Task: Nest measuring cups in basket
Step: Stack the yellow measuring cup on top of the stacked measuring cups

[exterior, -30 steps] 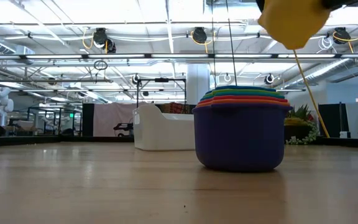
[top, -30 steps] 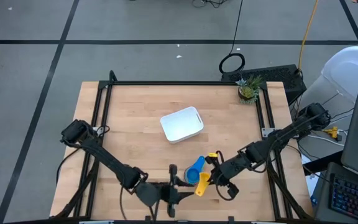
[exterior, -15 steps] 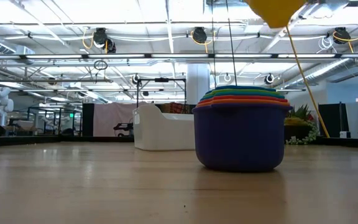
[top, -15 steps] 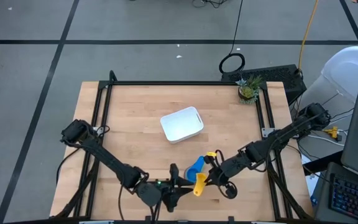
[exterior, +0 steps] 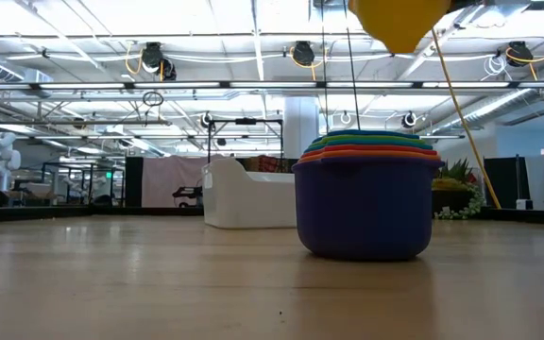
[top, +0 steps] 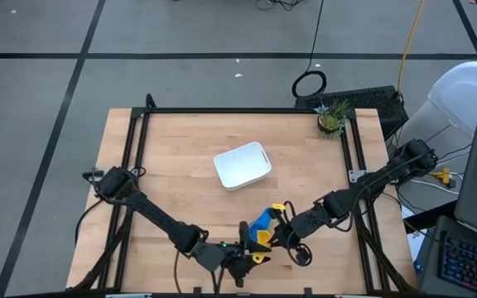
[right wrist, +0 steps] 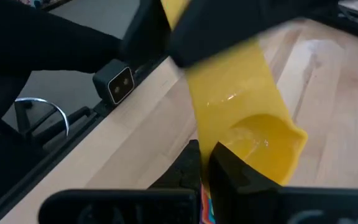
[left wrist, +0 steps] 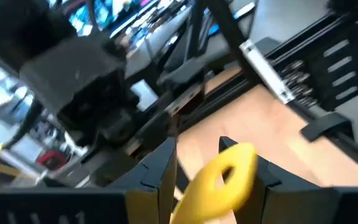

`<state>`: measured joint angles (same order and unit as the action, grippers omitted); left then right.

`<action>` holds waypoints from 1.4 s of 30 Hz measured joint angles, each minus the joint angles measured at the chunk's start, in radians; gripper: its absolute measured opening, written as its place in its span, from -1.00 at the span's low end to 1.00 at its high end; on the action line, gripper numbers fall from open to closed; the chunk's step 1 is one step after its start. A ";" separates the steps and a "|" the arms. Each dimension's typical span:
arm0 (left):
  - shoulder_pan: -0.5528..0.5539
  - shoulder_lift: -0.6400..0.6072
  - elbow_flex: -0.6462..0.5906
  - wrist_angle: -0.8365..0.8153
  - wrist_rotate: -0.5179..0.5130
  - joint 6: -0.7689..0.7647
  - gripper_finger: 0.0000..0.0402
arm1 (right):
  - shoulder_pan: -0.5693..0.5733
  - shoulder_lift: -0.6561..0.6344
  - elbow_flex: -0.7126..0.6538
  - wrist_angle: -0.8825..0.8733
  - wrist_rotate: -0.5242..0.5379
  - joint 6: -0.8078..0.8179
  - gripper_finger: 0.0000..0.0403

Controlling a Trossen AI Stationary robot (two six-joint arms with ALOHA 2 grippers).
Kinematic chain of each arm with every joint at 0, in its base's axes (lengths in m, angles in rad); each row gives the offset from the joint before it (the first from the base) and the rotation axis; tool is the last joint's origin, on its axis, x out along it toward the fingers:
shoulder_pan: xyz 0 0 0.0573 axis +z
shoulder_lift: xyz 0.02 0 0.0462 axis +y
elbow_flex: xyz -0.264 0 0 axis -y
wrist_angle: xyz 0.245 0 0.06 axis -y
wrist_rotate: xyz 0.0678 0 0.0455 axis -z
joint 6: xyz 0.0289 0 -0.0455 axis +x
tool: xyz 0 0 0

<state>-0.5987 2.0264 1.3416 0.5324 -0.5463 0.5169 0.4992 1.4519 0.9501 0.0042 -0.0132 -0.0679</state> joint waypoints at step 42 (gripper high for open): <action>-0.025 0.001 0.508 -1.142 -0.349 -0.677 -0.98 | 0.000 -0.033 0.003 0.081 0.212 0.161 0.00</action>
<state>-0.6241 2.0276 1.8500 -0.6099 -0.8957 -0.1599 0.4989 1.4189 0.9527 0.0850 0.1988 0.0931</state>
